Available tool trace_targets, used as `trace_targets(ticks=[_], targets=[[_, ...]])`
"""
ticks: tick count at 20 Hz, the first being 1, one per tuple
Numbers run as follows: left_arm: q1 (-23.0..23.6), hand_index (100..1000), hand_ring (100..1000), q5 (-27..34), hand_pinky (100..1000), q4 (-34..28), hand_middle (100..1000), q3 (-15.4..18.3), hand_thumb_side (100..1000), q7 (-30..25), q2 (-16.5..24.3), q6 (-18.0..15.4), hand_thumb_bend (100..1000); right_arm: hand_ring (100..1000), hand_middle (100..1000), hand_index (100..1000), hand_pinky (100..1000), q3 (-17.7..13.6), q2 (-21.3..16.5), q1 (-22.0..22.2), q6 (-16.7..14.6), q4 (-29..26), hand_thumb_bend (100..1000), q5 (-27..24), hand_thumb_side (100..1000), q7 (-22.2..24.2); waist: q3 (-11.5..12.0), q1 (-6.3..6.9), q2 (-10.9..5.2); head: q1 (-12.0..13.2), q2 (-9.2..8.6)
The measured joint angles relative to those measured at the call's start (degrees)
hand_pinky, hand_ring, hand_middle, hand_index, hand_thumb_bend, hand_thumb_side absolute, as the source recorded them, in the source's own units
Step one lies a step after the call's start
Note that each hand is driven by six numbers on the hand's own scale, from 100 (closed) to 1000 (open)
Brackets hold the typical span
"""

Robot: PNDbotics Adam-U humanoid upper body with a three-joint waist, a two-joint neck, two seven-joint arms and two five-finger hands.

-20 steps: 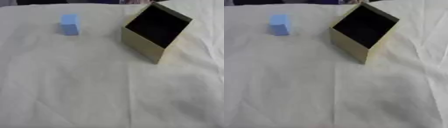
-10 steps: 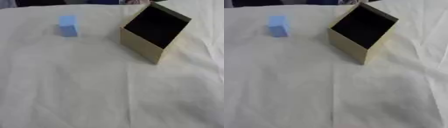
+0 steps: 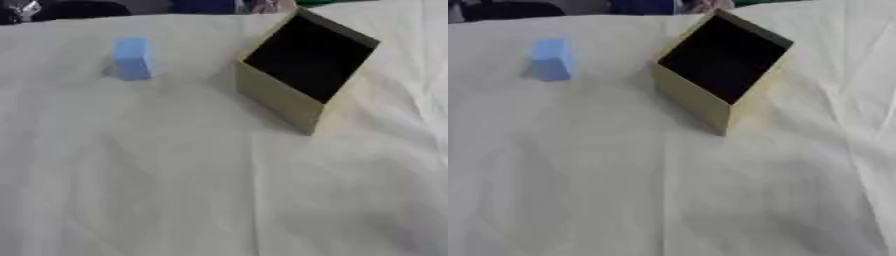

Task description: Pick up objects on the table and place them in the box.

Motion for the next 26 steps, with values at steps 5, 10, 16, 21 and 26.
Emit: trace_targets(ticks=[5, 10, 16, 21, 26], targets=[[-2.53, 980, 974, -5.51, 968, 3.16, 911, 0.03, 897, -2.35, -1.93, -0.94, 560, 816, 636, 748, 662, 0.33, 0.00, -0.66, -0.06, 0.00, 100, 0.00, 810, 0.41, -0.62, 0.17, 0.49, 0.79, -0.91], [-4.11, 989, 1000, -11.37, 980, 5.70, 934, 0.02, 976, -3.43, -3.32, -2.88, 727, 816, 636, 748, 662, 0.35, 0.00, -0.80, -0.16, 0.00, 100, -0.03, 807, 0.63, -0.97, 0.19, 0.61, 1.37, -1.07], [-5.01, 1000, 1000, -15.50, 999, 7.68, 936, -0.01, 896, -5.71, -4.62, -6.43, 798, 817, 636, 748, 661, 0.37, -0.01, -1.21, -0.10, 0.00, 100, -0.17, 810, 1.00, -1.10, 0.48, 0.64, 1.78, -1.41], [-5.26, 1000, 1000, -14.82, 1000, 9.17, 916, 0.01, 686, -6.55, -4.95, -5.90, 676, 818, 636, 748, 661, 0.37, -0.01, -1.26, -0.09, 0.00, 100, -0.44, 811, 1.25, -1.34, 0.57, 0.65, 1.86, -1.42], [-5.58, 1000, 1000, -10.98, 1000, 10.51, 929, -0.02, 594, -11.58, -5.95, -0.86, 603, 818, 636, 748, 661, 0.37, -0.01, -1.52, 0.01, 0.00, 100, -0.57, 811, 1.49, -1.74, 0.89, 0.72, 2.08, -1.44]])
